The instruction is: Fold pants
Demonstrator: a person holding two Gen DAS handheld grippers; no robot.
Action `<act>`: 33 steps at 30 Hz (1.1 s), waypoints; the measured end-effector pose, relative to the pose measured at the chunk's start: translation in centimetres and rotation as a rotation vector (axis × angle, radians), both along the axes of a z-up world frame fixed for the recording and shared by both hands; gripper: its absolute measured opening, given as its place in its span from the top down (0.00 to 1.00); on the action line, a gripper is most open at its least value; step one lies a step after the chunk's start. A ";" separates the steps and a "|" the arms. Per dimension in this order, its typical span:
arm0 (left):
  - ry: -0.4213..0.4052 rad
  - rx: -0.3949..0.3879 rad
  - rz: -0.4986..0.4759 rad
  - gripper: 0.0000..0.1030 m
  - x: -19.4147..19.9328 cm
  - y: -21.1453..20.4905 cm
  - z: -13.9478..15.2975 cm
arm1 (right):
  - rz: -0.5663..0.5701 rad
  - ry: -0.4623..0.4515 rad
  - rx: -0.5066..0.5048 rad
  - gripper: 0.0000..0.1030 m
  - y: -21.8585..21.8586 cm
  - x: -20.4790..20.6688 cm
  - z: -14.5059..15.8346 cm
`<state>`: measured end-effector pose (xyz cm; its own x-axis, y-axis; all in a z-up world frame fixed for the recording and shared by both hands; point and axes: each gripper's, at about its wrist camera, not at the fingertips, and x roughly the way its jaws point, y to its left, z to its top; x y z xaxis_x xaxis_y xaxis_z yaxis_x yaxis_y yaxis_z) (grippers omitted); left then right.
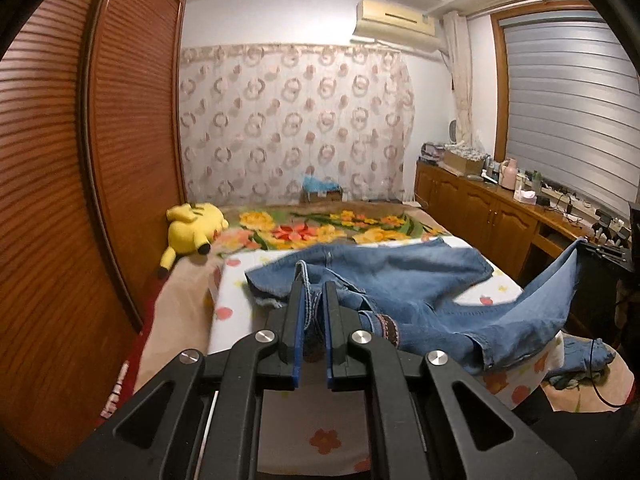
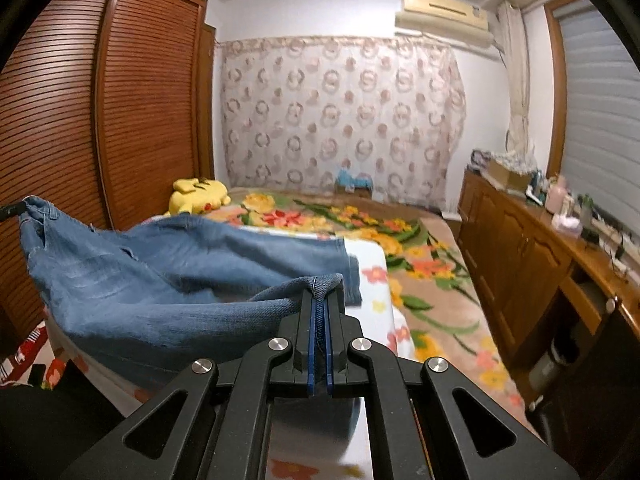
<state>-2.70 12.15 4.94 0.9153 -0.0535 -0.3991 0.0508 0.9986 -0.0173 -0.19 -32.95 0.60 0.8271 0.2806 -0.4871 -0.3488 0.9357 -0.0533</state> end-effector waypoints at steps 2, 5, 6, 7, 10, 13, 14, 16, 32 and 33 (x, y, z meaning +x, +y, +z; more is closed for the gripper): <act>0.004 0.008 0.006 0.92 0.5 0.3 0.0 | 0.003 -0.014 0.003 0.97 -0.2 0.4 -0.5; 0.035 0.010 0.001 0.92 1.5 0.3 -0.9 | 0.006 -0.018 0.009 0.97 -0.1 1.2 -1.6; 0.049 0.008 -0.004 0.92 1.9 0.3 -1.3 | 0.008 -0.016 0.009 0.97 0.1 1.7 -2.1; 0.064 0.010 -0.006 0.92 2.4 0.4 -1.8 | 0.011 -0.013 0.008 0.97 0.3 1.9 -2.5; 0.094 0.011 -0.004 0.92 3.1 0.2 -2.9 | 0.020 -0.004 -0.001 0.97 0.9 3.6 -3.1; 0.111 0.006 0.020 0.95 4.3 0.8 -3.6 | 0.021 0.003 -0.016 0.97 1.3 5.7 -3.9; 0.122 0.007 0.022 0.96 5.0 1.1 -3.9 | 0.021 0.009 -0.022 0.97 1.4 6.6 -4.2; 0.144 0.019 0.018 0.97 5.8 0.9 -4.6 | 0.018 0.029 -0.029 0.97 1.6 8.2 -5.3; 0.300 0.011 -0.036 0.28 12.5 0.0 -10.1 | -0.014 0.161 -0.108 0.97 4.8 17.6 -8.1; 0.310 0.011 -0.034 0.23 13.0 0.2 -10.3 | -0.012 0.168 -0.113 0.97 4.9 17.7 -8.0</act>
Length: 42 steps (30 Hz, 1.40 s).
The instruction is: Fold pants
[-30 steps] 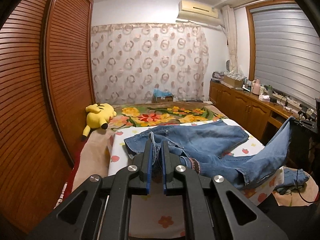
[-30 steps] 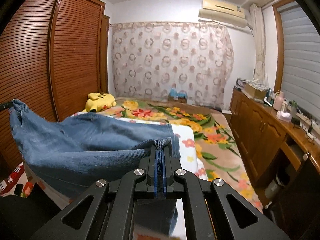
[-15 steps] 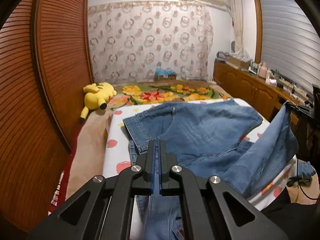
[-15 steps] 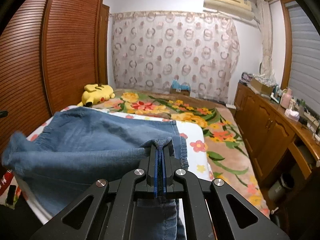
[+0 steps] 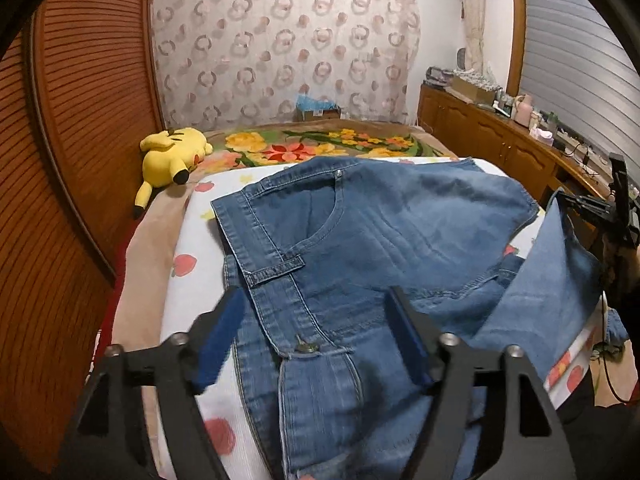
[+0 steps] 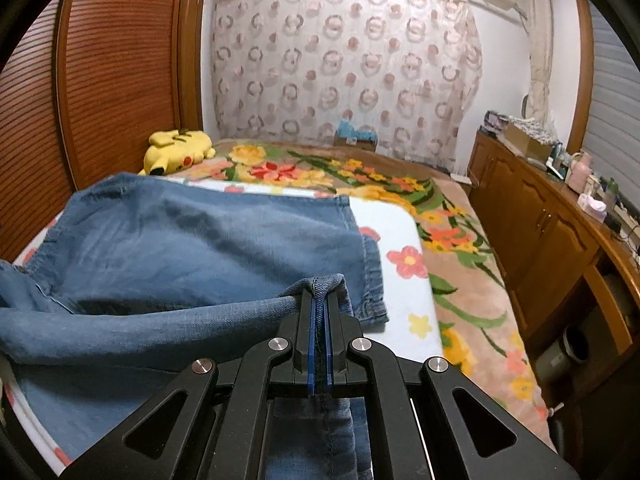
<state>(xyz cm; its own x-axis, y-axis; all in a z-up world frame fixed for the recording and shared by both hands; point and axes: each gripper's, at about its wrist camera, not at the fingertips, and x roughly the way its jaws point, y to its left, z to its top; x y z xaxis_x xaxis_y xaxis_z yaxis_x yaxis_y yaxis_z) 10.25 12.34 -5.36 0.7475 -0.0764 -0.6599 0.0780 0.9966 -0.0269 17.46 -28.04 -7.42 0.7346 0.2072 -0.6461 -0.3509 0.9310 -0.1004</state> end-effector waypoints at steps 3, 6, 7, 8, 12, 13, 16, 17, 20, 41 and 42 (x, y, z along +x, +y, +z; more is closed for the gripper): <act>0.027 0.001 0.006 0.23 1.3 0.1 -0.6 | 0.001 0.022 -0.004 0.97 0.1 0.6 -0.1; 0.045 -0.005 -0.005 0.23 2.4 0.0 -1.2 | -0.003 0.053 0.004 0.97 -0.3 1.4 -0.1; 0.047 -0.006 -0.004 0.23 2.6 0.0 -1.3 | -0.003 0.060 0.002 0.97 -0.1 1.5 0.0; 0.052 -0.007 -0.003 0.23 2.7 0.1 -1.4 | -0.003 0.066 -0.001 0.97 0.0 1.7 0.0; 0.061 -0.017 -0.008 0.23 2.8 0.3 -1.8 | -0.004 0.082 0.003 0.97 0.0 1.8 0.4; 0.062 -0.024 -0.009 0.23 2.6 0.4 -1.9 | -0.006 0.084 0.010 0.97 -0.1 2.0 0.5; 0.062 -0.048 -0.010 0.23 2.0 0.8 -1.9 | -0.006 0.080 0.026 0.97 -0.4 1.8 1.0; 0.062 -0.053 -0.013 0.23 1.7 0.9 -1.9 | -0.006 0.075 0.025 0.97 -0.4 1.5 1.2; 0.047 -0.054 -0.012 0.23 0.5 1.0 -1.9 | -0.004 0.059 0.025 0.97 -0.7 0.3 1.4; 0.076 -0.099 0.037 0.27 -8.4 4.0 -4.0 | -0.026 -0.005 0.049 0.97 -1.6 -5.4 1.9; 0.086 -0.099 0.033 0.29 -8.8 4.0 -4.2 | -0.025 -0.005 0.049 0.97 -1.6 -5.4 1.9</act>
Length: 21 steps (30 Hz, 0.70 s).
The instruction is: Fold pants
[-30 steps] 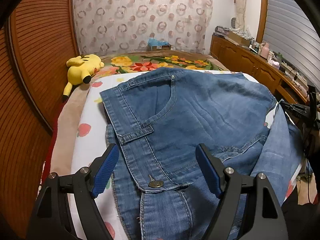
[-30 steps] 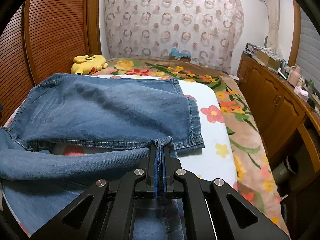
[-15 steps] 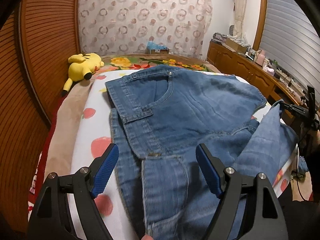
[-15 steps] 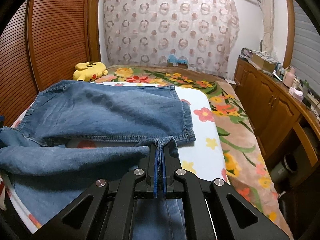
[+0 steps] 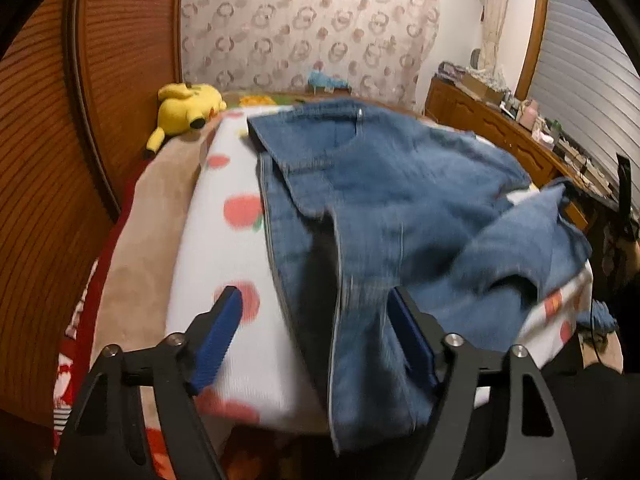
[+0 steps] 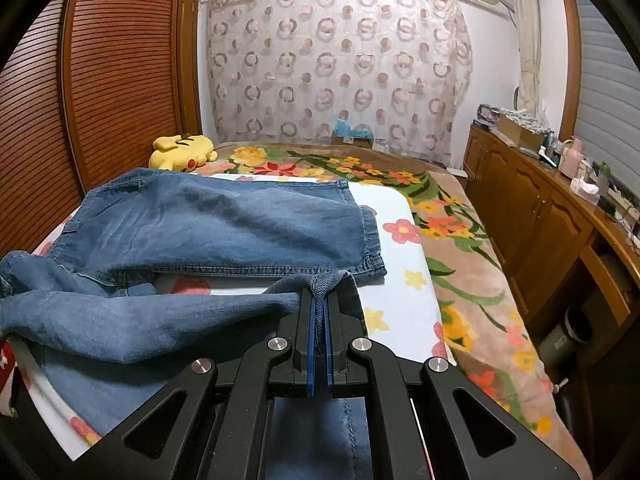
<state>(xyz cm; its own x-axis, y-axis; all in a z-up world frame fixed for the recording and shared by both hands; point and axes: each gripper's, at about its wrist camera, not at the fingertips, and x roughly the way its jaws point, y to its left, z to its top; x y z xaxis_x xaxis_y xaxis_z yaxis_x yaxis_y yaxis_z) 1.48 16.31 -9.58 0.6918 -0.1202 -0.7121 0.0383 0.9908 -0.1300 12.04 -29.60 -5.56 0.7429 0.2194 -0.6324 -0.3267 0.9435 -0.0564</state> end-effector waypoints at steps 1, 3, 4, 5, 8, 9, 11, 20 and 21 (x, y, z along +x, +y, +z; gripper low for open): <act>0.008 0.002 -0.008 0.29 -0.4 -0.1 -0.2 | 0.002 0.002 0.000 0.97 0.0 0.1 0.0; 0.016 -0.015 -0.030 0.39 -1.1 -0.3 -0.6 | 0.004 0.004 -0.001 0.97 0.2 0.2 -0.2; 0.024 -0.032 -0.045 0.42 -1.3 -0.4 -0.9 | 0.004 0.004 -0.002 0.97 0.2 0.2 -0.3; 0.030 -0.037 -0.054 0.50 -1.2 -0.6 -1.2 | 0.004 0.006 -0.002 0.97 0.3 0.3 -0.4; 0.036 -0.021 -0.064 0.89 -0.9 -1.5 -1.6 | 0.002 0.012 -0.001 0.97 0.2 0.6 -0.5; 0.024 -0.010 -0.062 0.97 -1.0 -1.6 -1.3 | 0.002 0.010 -0.001 0.97 0.1 0.5 -0.4; -0.005 -0.001 -0.058 0.98 -0.7 -1.7 -0.3 | 0.008 -0.002 -0.002 0.97 0.1 0.6 -0.2; -0.122 0.076 -0.054 0.98 3.4 -2.0 4.9 | 0.020 -0.083 0.000 0.97 0.1 2.4 1.4; -0.126 0.078 -0.050 0.98 4.0 -1.8 5.3 | 0.020 -0.089 -0.001 0.97 0.1 2.8 1.5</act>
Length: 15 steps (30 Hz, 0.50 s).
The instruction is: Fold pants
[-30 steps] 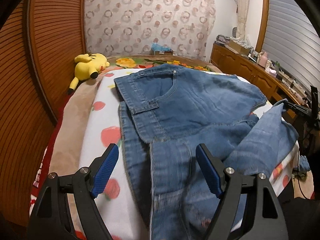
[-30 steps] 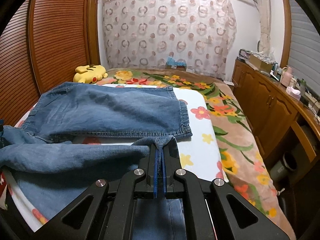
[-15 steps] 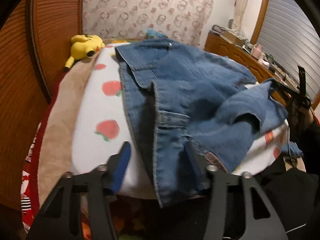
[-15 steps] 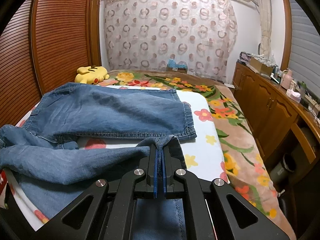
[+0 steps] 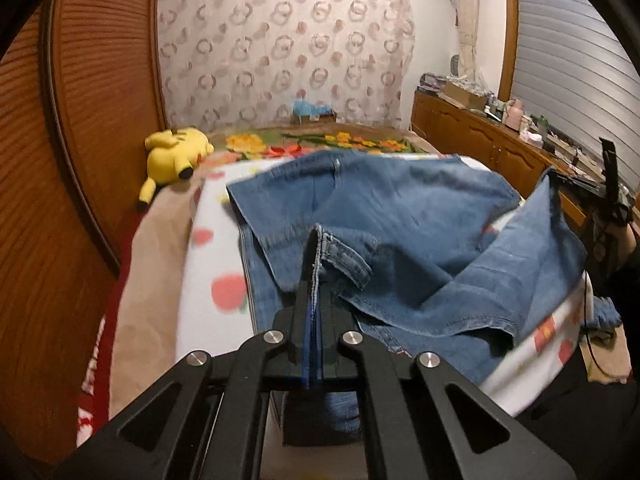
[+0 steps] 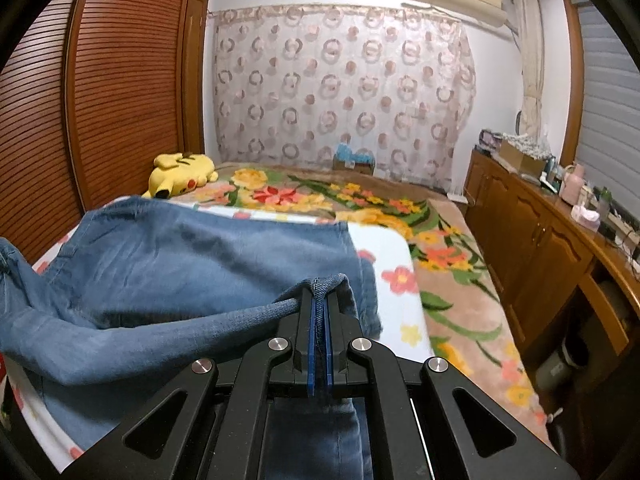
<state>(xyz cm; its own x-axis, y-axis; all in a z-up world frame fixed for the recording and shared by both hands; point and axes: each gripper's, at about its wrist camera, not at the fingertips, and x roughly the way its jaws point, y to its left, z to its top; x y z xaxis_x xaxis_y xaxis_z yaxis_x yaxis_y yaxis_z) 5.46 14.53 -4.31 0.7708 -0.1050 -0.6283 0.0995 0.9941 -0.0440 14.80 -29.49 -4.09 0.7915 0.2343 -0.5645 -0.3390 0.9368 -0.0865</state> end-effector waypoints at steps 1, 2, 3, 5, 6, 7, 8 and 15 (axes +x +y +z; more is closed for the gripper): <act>-0.007 0.004 0.005 0.98 0.6 0.1 0.4 | 0.001 -0.005 0.000 0.97 0.0 0.3 0.0; -0.012 0.006 0.011 0.98 1.2 0.3 0.7 | 0.001 -0.009 0.000 0.97 0.0 0.6 0.0; -0.017 0.009 0.016 0.98 2.0 0.5 1.2 | 0.001 -0.013 0.001 0.97 -0.1 1.1 0.0; -0.029 0.016 0.023 0.98 3.2 0.7 2.0 | 0.000 -0.023 0.002 0.97 -0.1 1.9 0.1; -0.034 0.024 0.023 0.98 4.0 0.8 2.4 | 0.000 -0.027 0.002 0.97 -0.1 2.4 0.1; -0.041 0.031 0.026 0.98 4.8 0.9 2.9 | -0.001 -0.031 0.001 0.97 -0.1 2.9 0.2; -0.047 0.035 0.029 0.98 5.7 1.1 3.3 | -0.002 -0.036 0.000 0.97 -0.1 3.5 0.3; -0.032 0.057 0.041 0.98 12.3 1.8 3.9 | -0.013 -0.042 -0.008 0.97 0.7 7.7 -0.9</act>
